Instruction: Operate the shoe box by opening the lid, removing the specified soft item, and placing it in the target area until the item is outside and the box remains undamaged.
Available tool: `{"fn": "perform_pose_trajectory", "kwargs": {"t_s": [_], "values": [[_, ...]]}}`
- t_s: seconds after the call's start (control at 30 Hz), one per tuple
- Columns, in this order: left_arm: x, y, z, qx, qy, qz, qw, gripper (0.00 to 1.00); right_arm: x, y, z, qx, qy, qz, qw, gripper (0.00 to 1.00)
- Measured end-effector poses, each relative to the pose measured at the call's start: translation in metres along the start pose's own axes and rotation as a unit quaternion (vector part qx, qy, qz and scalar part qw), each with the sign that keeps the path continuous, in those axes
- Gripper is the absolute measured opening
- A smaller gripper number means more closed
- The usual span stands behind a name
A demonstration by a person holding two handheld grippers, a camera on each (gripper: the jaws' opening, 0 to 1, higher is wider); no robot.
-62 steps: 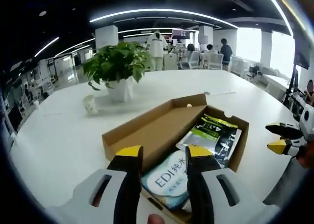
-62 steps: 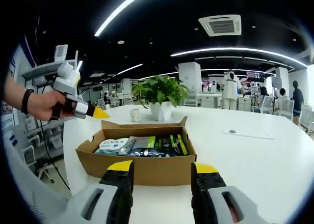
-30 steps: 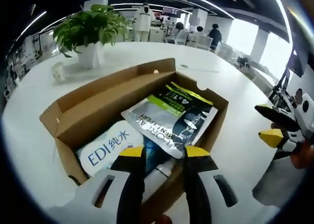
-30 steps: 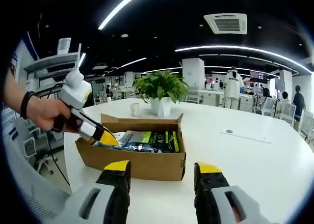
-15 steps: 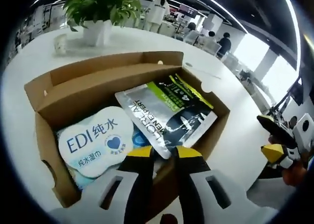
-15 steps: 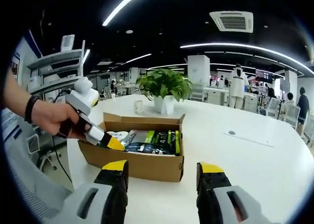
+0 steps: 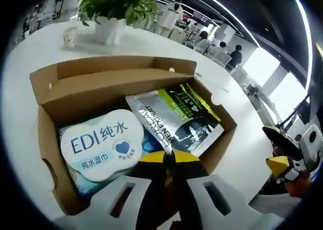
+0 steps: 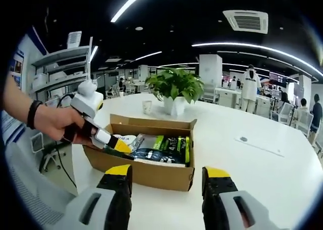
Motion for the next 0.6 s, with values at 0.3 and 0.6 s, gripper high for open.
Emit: {"fn": "perform_pose_trajectory", "kwargs": {"t_s": [0.3,0.6], "values": [[0.004,0.000,-0.006,0.002,0.004,0.029,0.9996,0.02,0.007,-0.003,0.014,0.027,-0.032,-0.034,0.9985,0.53],[0.003,-0.009,-0.016,0.009,0.004,0.050,0.9987,0.01,0.016,-0.007,0.033,0.047,-0.049,-0.047,0.9966,0.50]]}}
Point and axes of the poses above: the point that each gripper's makers call its tool centre point, and the gripper's own axes: z roughly forward along the fingers, y roughly to its right, x roughly out of its top, the point moved 10 cm from there along -z, roughly backward along the fingers, and after that the axes turned 2 degrees about -z, right-handed, at the moved point
